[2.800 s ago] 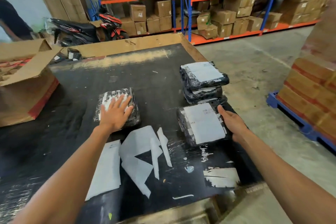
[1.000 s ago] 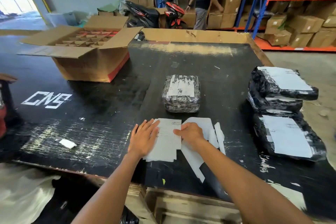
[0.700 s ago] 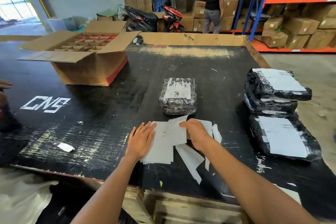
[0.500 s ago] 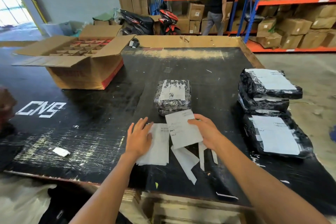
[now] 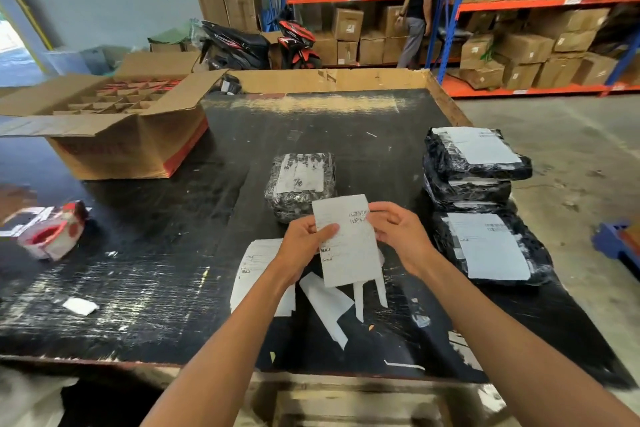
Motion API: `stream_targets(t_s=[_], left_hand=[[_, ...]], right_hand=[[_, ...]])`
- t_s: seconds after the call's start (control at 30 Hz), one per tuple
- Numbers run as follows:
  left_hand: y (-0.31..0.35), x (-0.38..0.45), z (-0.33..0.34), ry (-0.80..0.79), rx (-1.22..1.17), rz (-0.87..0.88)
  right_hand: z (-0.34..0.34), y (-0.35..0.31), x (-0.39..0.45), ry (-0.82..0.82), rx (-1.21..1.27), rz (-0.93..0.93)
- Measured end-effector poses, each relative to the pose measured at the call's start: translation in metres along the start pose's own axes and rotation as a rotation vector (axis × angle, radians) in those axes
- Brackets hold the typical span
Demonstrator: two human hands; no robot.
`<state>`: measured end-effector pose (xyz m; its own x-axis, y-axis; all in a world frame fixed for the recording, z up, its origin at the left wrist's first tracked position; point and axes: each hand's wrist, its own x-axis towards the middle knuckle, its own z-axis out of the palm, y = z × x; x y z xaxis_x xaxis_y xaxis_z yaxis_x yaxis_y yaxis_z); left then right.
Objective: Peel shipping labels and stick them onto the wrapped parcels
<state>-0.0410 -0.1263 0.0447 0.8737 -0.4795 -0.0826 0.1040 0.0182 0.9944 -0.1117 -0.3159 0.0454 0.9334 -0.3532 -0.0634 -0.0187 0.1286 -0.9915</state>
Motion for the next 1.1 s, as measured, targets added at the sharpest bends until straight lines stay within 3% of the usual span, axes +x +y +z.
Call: stream_targets(t_s=[0.27,0.5,0.73,0.9,1.1], left_hand=[[0.013,0.003,0.014,0.047,-0.050,0.023],[0.016,0.004,0.009,0.006,0.060,0.011],[0.020,0.002,0.007,0.000,0.078,-0.003],[0.021,0.000,0.005,-0.028,0.066,0.000],[0.024,0.000,0.005,-0.073,-0.057,-0.081]], right_hand=[[-0.007,-0.010,-0.006,-0.086,-0.119,-0.085],[-0.007,-0.019,-0.010,-0.057,-0.347,-0.200],[-0.006,-0.020,-0.008,-0.046,-0.419,-0.231],[-0.006,-0.019,-0.007,-0.073,-0.394,-0.213],[-0.002,-0.021,-0.006,-0.159,-0.147,-0.136]])
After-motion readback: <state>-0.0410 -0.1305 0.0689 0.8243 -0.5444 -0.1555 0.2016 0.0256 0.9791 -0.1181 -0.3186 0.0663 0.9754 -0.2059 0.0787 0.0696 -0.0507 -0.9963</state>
